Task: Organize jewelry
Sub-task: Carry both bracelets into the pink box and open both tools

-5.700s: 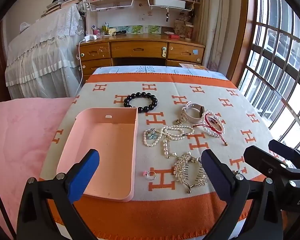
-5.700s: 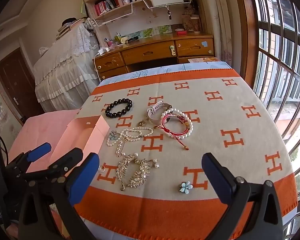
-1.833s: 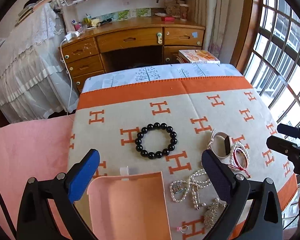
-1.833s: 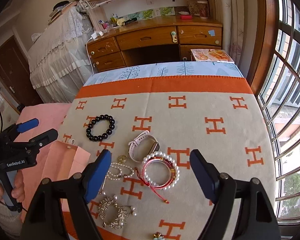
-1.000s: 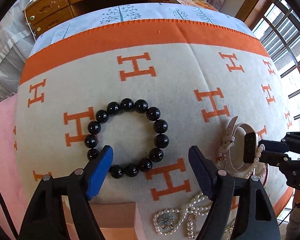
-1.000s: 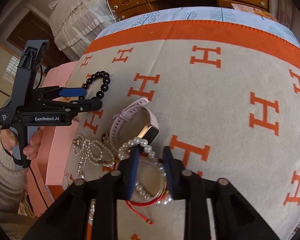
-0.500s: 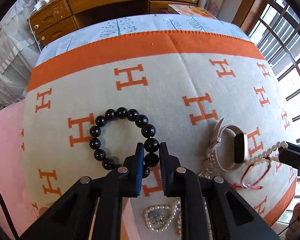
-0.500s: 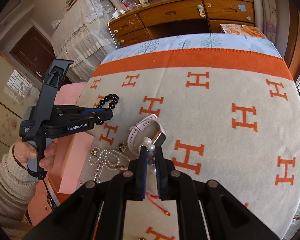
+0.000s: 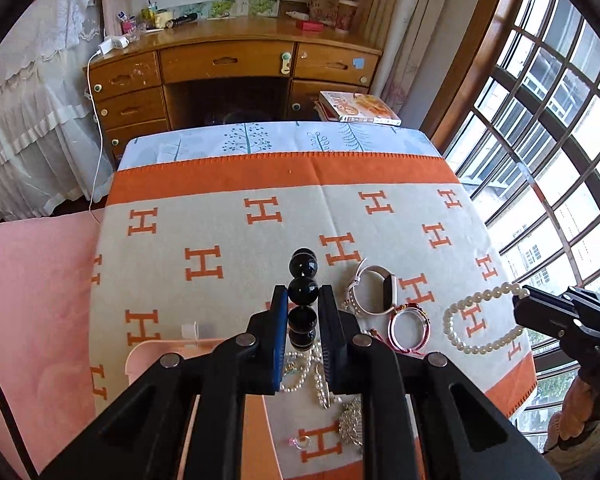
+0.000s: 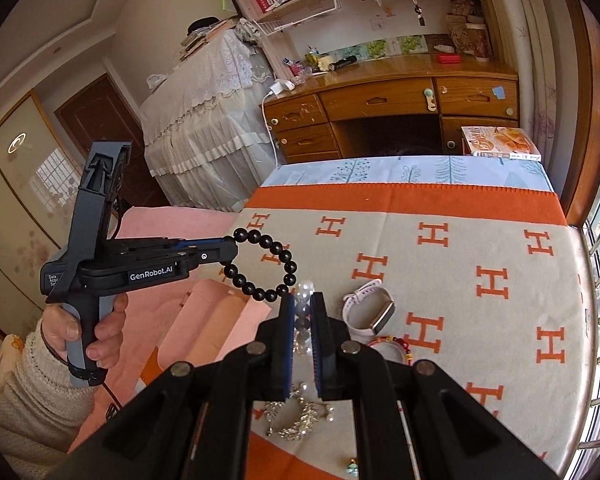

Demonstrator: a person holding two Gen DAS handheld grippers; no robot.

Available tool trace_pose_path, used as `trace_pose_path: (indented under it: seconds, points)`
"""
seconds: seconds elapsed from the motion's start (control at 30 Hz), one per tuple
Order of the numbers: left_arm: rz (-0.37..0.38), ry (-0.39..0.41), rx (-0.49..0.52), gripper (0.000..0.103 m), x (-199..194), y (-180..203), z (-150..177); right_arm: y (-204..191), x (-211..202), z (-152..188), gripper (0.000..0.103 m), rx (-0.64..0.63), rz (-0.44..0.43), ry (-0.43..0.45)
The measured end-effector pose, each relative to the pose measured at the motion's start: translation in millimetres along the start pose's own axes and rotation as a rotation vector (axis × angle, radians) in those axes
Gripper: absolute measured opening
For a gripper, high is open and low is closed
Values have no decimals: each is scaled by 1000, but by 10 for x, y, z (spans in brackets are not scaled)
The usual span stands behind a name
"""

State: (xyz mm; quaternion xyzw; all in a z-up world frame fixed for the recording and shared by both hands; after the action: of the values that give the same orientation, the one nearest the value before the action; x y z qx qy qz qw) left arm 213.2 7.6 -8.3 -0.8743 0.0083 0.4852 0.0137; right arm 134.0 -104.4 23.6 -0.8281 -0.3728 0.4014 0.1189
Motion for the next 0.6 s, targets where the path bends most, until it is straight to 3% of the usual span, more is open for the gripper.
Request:
trace_pose_path:
  seconds: [0.2,0.4,0.5,0.53,0.6]
  points:
    - [-25,0,-17,13,-301,-295,420,-485,213,111,8,-56,-57,-35]
    - [-22,-87,-4,13,-39,-486,985,-875,622,300,8,-95,-103,-110]
    - [-57,-114,18,13,175,-585,1222,-1020,837,377,8,-105,-115,-144]
    - [-75,-113,24,15,221,-634,1278,-1060,908,396,8,-108,-118,-155]
    - [-123,-105,15,33,275,-782,1361,-1124,1044,432,8,-113,-121,-175]
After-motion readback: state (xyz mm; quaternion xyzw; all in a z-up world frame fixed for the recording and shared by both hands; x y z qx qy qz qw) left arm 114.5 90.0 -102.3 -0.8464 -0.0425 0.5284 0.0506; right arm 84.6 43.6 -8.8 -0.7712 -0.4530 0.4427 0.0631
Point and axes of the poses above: each gripper's, at about its wrist camera, not at the fingertips, and x roughly the way its jaws point, y to its right, z to its underside, the point moved 9 cm from there along x, roughly the way its jaws point, and after that the axes turned 12 degrees about -z, right-handed, at the moved point
